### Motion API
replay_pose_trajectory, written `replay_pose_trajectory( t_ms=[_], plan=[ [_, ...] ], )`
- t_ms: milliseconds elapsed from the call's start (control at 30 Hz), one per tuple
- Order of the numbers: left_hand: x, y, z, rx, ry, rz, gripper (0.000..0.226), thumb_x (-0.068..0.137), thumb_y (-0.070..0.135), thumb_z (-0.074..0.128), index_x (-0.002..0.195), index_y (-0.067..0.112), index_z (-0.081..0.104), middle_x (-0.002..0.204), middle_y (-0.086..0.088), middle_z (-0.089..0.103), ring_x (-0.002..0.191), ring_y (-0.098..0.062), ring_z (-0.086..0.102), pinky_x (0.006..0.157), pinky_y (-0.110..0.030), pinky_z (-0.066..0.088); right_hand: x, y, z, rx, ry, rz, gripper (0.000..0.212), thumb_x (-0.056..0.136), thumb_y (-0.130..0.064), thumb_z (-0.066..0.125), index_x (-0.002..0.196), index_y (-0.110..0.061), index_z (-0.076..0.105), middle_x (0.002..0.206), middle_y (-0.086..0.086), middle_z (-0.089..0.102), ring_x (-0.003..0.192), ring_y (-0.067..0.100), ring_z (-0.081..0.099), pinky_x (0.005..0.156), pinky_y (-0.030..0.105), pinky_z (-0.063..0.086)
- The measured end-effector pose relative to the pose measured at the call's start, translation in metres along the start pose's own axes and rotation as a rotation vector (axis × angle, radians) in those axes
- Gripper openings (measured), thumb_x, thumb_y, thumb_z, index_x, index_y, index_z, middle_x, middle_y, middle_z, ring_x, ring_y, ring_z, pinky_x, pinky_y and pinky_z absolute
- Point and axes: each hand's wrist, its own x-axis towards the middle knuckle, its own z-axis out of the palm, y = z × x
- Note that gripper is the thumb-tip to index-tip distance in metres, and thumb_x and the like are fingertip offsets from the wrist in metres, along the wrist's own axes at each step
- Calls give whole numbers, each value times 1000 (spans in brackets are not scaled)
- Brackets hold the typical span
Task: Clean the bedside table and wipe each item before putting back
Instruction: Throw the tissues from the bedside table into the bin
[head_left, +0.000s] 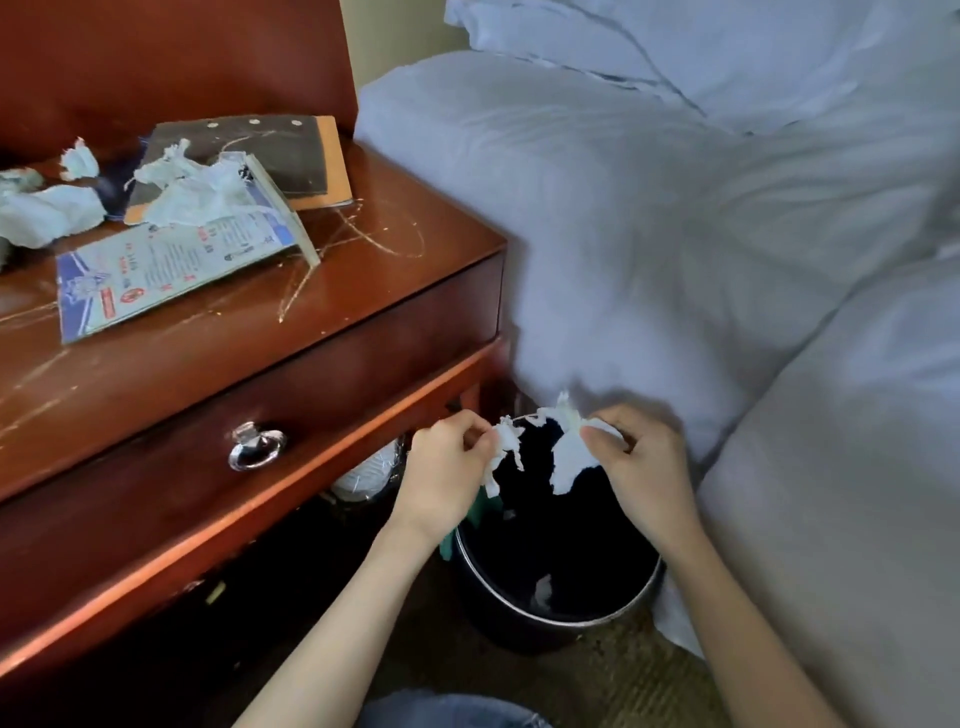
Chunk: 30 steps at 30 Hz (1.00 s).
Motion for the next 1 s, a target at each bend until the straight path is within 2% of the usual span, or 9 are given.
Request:
replay_pose_trajectory(
  t_ms=[67, 167, 300, 367, 533, 700, 800, 900, 1000],
  plan=[
    [-2, -10, 11, 6, -10, -60, 17, 93, 21, 55, 78, 25, 63, 63, 11, 59, 50, -2, 48, 51, -13, 34, -7, 7, 1, -27, -22, 20, 17, 82, -6, 64, 75, -21, 66, 73, 1, 68, 73, 20, 60, 68, 21, 43],
    [-6, -16, 22, 17, -75, -100, 15, 92, 23, 52, 92, 27, 66, 69, 8, 65, 49, -3, 49, 54, -19, 38, -14, 15, 1, -58, -42, 28, 17, 82, -6, 63, 75, -22, 64, 75, -5, 67, 71, 7, 56, 65, 9, 39],
    [-8, -17, 23, 50, -172, -133, 24, 92, 29, 49, 110, 32, 65, 87, 6, 69, 75, -13, 65, 69, -32, 53, -20, 22, 0, -66, -44, 48, 14, 83, -6, 65, 86, -19, 68, 85, -9, 68, 75, -1, 57, 70, 5, 39],
    [-10, -17, 22, 85, -173, -128, 24, 92, 30, 49, 110, 33, 65, 92, 6, 69, 86, -17, 66, 79, -40, 54, -22, 23, 0, -46, -42, 46, 18, 82, -3, 66, 88, -20, 68, 88, -12, 68, 76, -5, 58, 70, 2, 39],
    [-12, -17, 13, 80, -116, -109, 19, 93, 27, 51, 103, 32, 66, 89, 5, 70, 82, -18, 65, 79, -41, 53, -24, 24, 1, -48, -49, 55, 25, 81, -2, 68, 91, -25, 68, 90, -12, 69, 78, -2, 60, 72, 2, 41],
    [-17, -9, -10, 62, -18, -11, 19, 96, 19, 49, 96, 26, 67, 82, 11, 70, 71, -6, 65, 75, -33, 54, -20, 9, 3, 9, -59, 30, 21, 84, -4, 67, 87, -25, 71, 84, -15, 70, 77, -4, 61, 71, 3, 42],
    [-23, -1, -30, 71, 34, 63, 19, 96, 16, 50, 93, 24, 67, 74, 11, 69, 65, -8, 65, 67, -29, 53, -13, -12, 6, 41, -49, -24, 28, 82, -5, 67, 79, -33, 69, 79, -16, 71, 75, -2, 62, 69, 5, 42],
    [-30, 10, -54, 29, 68, 140, 22, 97, 15, 50, 91, 28, 67, 70, 11, 67, 63, -3, 63, 58, -13, 46, -4, -39, 12, 89, -57, -97, 34, 82, -5, 67, 72, -38, 66, 78, -23, 69, 71, -3, 62, 66, 5, 42],
    [-40, 25, -78, -35, 109, 200, 24, 98, 16, 49, 90, 30, 67, 71, 10, 67, 55, -3, 60, 53, -9, 41, 5, -68, 19, 169, -91, -155, 36, 82, -3, 67, 73, -37, 66, 77, -25, 69, 72, -5, 64, 67, 8, 44]
  ],
)
